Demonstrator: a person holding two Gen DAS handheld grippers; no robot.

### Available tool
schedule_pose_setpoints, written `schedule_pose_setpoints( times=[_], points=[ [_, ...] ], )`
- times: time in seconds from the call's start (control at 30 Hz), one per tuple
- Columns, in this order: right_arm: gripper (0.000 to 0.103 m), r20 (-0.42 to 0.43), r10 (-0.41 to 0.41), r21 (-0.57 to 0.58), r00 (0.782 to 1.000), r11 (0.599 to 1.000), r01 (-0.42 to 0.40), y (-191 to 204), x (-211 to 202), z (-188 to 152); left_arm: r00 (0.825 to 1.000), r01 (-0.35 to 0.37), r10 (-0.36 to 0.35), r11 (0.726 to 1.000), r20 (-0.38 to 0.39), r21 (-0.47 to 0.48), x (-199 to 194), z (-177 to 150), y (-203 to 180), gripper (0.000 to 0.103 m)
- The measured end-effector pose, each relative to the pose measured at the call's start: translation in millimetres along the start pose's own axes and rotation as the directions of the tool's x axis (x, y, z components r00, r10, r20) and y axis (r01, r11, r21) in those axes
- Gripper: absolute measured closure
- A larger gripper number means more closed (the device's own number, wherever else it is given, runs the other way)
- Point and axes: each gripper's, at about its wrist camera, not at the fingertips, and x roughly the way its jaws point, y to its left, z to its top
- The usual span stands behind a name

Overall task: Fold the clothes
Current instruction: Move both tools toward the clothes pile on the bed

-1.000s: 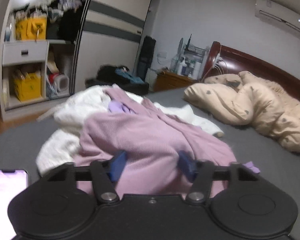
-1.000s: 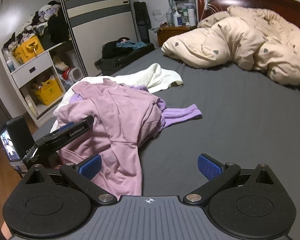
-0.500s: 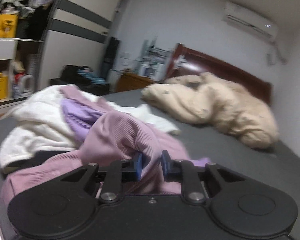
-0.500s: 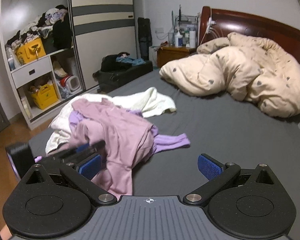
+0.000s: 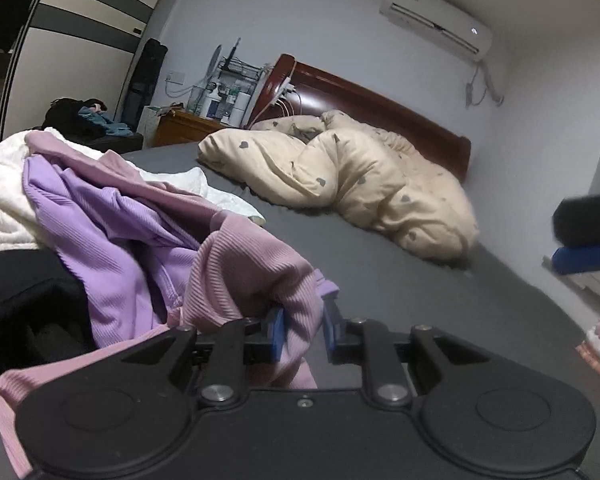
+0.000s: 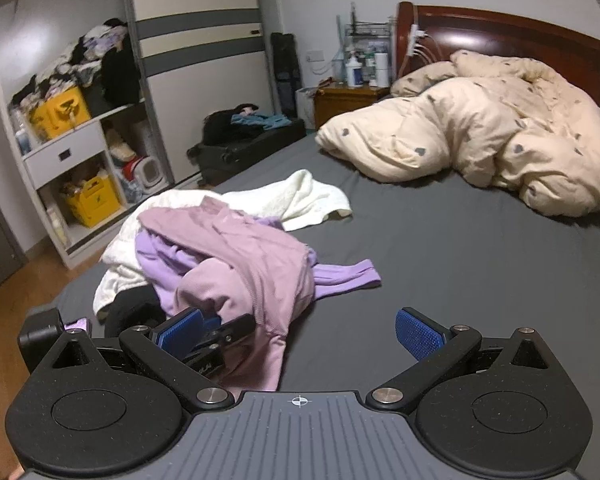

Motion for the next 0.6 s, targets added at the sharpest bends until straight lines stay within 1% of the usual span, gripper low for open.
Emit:
schedule_pose_setpoints(
  times=[0.03, 0.07, 0.1, 0.13, 0.17, 0.23, 0.33, 0.43, 0.47, 0.5, 0.57, 0.6],
  points=[
    [0.0, -0.001, 0.004, -0.007, 1.0, 1.0, -0.004, 1.3, 0.7, -1.0, 1.0, 0.014, -0.014, 1.0, 0.001, 0.0, -2.3, 0.8, -1.3, 0.084],
    [0.0, 0.008, 0.001, -0.01, 1.0, 1.0, 0.0, -2.7, 3.7, 4.9, 1.0, 0.031, -0.031, 1.0, 0.002, 0.0, -4.6, 1.6, -2.8, 0.085],
    [0.0, 0.025, -0.002, -0.008, 1.0, 1.0, 0.002, -5.2, 5.9, 8.5, 0.998, 0.07, -0.07, 0.997, -0.005, 0.026, -8.1, 0.9, -7.8, 0.09],
    [0.0, 0.04, 0.003, -0.003, 0.999, 1.0, -0.003, -6.6, 7.7, 11.2, 0.994, 0.113, -0.112, 0.992, -0.014, 0.056, -11.8, -0.1, -13.4, 0.093],
    [0.0, 0.048, 0.012, 0.002, 0.999, 1.0, -0.012, -8.5, 9.9, 15.2, 0.99, 0.138, -0.137, 0.986, -0.018, 0.091, -17.7, -1.7, -19.7, 0.093],
    [0.0, 0.038, 0.035, -0.007, 0.999, 0.999, -0.035, -7.0, 20.3, 23.4, 0.99, 0.143, -0.14, 0.978, -0.03, 0.155, -27.5, -7.7, -32.5, 0.093],
    [0.0, -0.017, 0.075, -0.051, 0.997, 0.996, -0.075, 5.9, 46.2, 29.5, 0.995, 0.096, -0.093, 0.987, -0.036, 0.127, -34.6, -14.6, -25.8, 0.092],
    [0.0, -0.074, 0.112, -0.093, 0.991, 0.989, -0.118, 18.7, 72.0, 35.5, 1.0, 0.024, -0.023, 0.998, -0.018, 0.065, -39.6, -9.3, -4.9, 0.086],
    [0.0, -0.093, 0.123, -0.106, 0.988, 0.985, -0.133, 22.9, 80.6, 37.5, 1.0, -0.008, 0.008, 0.999, -0.006, 0.044, -40.2, -7.2, 2.0, 0.079],
    [0.0, -0.113, 0.135, -0.119, 0.984, 0.982, -0.148, 27.2, 89.2, 39.5, 0.999, -0.047, 0.047, 0.999, 0.011, 0.022, -43.5, -5.8, 8.9, 0.068],
    [0.0, -0.146, 0.149, -0.137, 0.978, 0.976, -0.169, 34.0, 104.6, 41.7, 0.991, -0.127, 0.128, 0.992, 0.043, -0.023, -51.0, -3.4, 22.7, 0.055],
    [0.0, -0.158, 0.15, -0.141, 0.976, 0.975, -0.172, 35.9, 110.7, 41.2, 0.987, -0.15, 0.152, 0.988, 0.059, -0.037, -54.3, -0.6, 26.5, 0.054]
  ],
)
